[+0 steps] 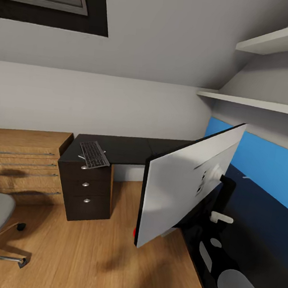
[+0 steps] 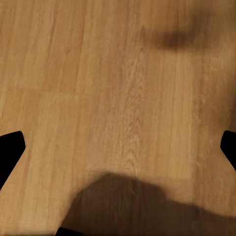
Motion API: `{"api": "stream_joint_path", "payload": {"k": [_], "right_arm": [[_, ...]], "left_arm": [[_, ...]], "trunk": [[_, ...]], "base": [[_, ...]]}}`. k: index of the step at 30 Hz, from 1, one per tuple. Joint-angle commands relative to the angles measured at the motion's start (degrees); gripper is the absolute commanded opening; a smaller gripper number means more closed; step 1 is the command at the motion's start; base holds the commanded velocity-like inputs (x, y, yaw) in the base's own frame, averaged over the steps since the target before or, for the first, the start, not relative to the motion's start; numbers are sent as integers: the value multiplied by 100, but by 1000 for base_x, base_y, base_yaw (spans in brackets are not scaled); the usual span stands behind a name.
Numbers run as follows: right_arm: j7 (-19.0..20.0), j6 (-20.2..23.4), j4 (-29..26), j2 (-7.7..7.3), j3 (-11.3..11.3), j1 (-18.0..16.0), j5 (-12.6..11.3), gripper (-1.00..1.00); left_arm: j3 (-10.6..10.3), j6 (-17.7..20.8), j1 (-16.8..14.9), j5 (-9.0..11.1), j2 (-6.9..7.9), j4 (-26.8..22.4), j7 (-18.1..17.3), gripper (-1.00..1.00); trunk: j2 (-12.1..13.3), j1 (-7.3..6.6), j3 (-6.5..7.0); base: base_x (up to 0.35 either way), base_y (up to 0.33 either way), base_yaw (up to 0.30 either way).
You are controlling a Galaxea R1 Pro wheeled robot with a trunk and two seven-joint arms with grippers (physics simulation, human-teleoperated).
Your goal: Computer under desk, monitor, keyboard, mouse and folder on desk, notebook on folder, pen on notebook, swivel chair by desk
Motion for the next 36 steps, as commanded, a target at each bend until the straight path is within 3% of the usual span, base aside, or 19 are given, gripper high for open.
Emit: {"api": "stream_joint_path", "payload": {"k": [1, 11, 29, 30, 36], "right_arm": [[32, 6, 205, 7, 25, -1, -21, -100], [32, 6, 209, 9, 25, 0, -21, -100], [40, -3, 217, 7, 25, 0, 14, -100], [-2, 35, -110, 48, -14, 16, 60, -100], [-6, 98, -171, 208, -44, 11, 24, -100]], "left_arm": [[13, -18, -6, 13, -4, 6, 2, 100], [13, -24, -6, 13, -10, 7, 3, 100], [13, -27, -6, 11, -6, 8, 3, 100], [16, -52, -6, 13, 27, 24, 11, 100], [25, -50, -6, 13, -17, 24, 12, 100]], "trunk": [[-2, 0, -14], [-2, 0, -74], [-2, 0, -80], [-1, 0, -79], [-1, 0, -79]], "base": [[0, 0, 186], [0, -25, 159], [0, -218, 8], [0, 0, 0], [0, 0, 0]]}}
